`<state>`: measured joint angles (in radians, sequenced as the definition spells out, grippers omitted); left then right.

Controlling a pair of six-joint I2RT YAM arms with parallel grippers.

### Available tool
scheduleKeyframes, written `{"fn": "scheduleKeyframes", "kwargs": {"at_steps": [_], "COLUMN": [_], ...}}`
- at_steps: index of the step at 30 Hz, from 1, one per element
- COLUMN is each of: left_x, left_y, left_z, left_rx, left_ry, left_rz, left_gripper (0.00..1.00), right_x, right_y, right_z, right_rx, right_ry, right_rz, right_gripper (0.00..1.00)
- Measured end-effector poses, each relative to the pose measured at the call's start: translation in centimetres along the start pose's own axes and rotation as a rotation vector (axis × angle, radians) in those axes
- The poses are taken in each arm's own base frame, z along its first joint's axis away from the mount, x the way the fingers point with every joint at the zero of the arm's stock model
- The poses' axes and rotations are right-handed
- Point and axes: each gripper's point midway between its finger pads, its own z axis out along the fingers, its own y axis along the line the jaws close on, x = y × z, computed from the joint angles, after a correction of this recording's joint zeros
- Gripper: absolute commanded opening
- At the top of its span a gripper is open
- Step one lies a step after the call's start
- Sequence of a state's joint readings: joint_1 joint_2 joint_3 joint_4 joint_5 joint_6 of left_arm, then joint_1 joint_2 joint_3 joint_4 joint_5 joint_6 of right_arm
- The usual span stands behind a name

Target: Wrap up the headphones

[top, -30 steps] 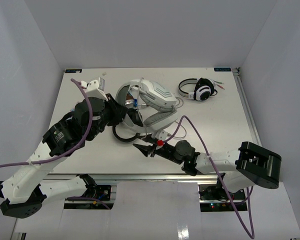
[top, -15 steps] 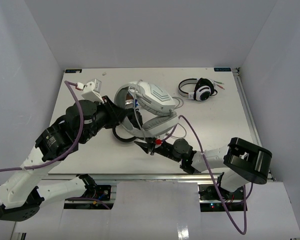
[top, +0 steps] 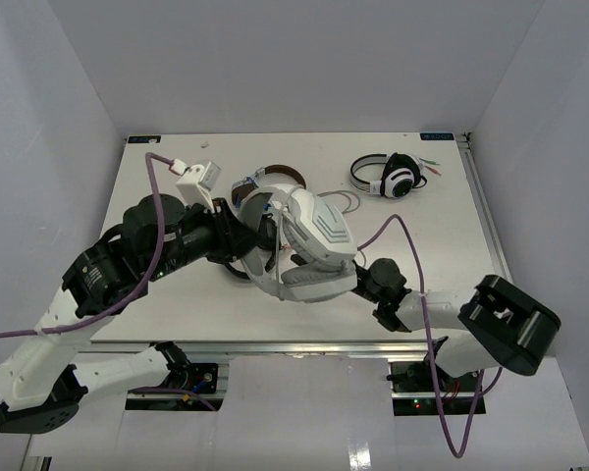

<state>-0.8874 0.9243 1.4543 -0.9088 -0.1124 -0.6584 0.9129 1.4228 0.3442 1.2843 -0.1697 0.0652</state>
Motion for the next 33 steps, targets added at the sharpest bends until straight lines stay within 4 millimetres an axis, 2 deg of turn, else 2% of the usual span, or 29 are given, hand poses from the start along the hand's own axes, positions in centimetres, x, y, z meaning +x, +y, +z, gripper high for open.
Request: {"fn": "scheduleKeyframes", "kwargs": {"at_steps": [3, 8, 14, 16, 19, 22, 26, 33], "left_x": [0.7, 2.0, 3.0, 3.5, 4.3, 4.9, 5.9, 5.0], "left_y": [-1.4, -1.2, 1.3, 3.1, 6.8, 9.5, 11.5, 13.3], "left_z": [0.3, -0.4, 0.7, 1.6, 3.1, 4.8, 6.1, 7.4], "left_rx": [0.067, 0.106, 0.038, -0.029, -0.185, -0.312, -0.381, -0.469], "left_ry": [0.074, 0.148, 0.191, 0.198, 0.218, 0.234, 0.245, 0.183], "left_rz": [0.069, 0.215, 0.374, 0.423, 0.49, 0.541, 0.609, 0.766], "left_gripper": [0.0, 0.0, 0.0, 0.0, 0.0, 0.0, 0.0, 0.0], "right_x": [-3.7, -7.2, -7.9, -7.9, -9.4, -9.2, -8.1, -8.8], "right_y": [-0.7, -1.7, -3.2, -3.5, -3.6, -3.4, -3.2, -3.3], "right_z": [-0.6, -2.3, -3.3, -3.0, -2.1, -2.5, -3.8, -4.2], "right_rx": [0.029, 0.079, 0.136, 0.142, 0.14, 0.145, 0.164, 0.183], "right_ry": [-0.095, -0.152, -0.029, 0.059, 0.153, 0.258, 0.388, 0.488], "right_rz": [-0.015, -0.033, -0.018, 0.005, 0.037, 0.074, 0.119, 0.144], "right_gripper": [0.08, 0.08, 0.08, 0.08, 0.08, 0.08, 0.08, 0.08]}}
